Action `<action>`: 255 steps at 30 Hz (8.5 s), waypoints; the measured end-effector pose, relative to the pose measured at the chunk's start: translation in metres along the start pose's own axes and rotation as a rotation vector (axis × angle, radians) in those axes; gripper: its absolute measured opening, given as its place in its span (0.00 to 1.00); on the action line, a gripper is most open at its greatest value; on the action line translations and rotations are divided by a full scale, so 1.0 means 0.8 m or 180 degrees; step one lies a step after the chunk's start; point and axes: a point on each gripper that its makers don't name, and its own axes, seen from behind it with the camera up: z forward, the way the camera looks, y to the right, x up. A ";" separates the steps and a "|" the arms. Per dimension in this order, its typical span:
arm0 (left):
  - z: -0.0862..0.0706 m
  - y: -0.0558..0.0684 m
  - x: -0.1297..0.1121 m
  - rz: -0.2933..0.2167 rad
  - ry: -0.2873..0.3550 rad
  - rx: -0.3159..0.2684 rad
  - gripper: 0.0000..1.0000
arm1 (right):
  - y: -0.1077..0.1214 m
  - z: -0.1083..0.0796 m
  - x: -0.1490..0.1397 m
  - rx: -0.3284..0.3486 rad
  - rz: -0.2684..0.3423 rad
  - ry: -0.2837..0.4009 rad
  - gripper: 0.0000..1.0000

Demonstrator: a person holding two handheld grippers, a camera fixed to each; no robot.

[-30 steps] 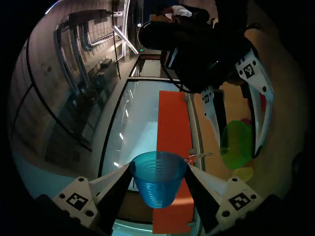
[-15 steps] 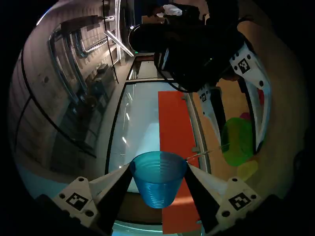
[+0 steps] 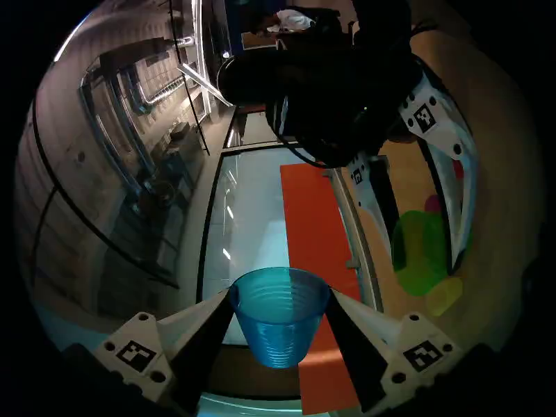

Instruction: Pour water

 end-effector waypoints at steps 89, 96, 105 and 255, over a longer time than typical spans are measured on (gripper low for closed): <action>0.003 0.004 -0.086 -0.4953 0.0113 -0.0239 0.88 | 0.002 -0.013 0.026 -0.0125 -0.0012 0.0126 0.91; -0.002 0.027 -0.091 -0.4942 0.0009 -0.0311 0.88 | 0.008 -0.021 0.025 -0.0173 0.0005 0.0105 0.91; -0.011 0.064 -0.100 -0.4969 -0.0132 -0.0340 0.88 | 0.030 -0.043 0.020 -0.0319 0.0030 0.0070 0.91; -0.041 0.441 -0.042 -0.4797 -0.1287 -0.2296 0.89 | 0.214 -0.219 -0.186 -0.1139 0.0390 -0.1581 0.92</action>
